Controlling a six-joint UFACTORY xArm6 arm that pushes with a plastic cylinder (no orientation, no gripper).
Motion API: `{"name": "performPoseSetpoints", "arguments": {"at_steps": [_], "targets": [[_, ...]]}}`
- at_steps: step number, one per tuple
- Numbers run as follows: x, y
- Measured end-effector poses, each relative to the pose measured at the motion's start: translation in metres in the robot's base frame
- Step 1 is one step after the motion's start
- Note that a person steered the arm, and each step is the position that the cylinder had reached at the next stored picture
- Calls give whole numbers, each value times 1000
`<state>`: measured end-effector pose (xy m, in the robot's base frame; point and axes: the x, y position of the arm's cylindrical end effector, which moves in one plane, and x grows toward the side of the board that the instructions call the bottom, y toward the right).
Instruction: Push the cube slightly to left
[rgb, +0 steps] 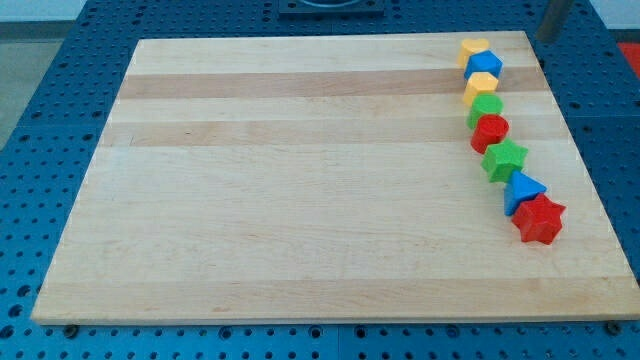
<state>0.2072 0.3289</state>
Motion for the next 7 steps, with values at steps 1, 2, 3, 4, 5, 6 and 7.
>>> {"name": "performPoseSetpoints", "arguments": {"at_steps": [1, 2, 3, 4, 5, 6, 7], "targets": [[0, 1], [-5, 1], [-5, 1], [-4, 1], [18, -28], [39, -87], [78, -49]]}}
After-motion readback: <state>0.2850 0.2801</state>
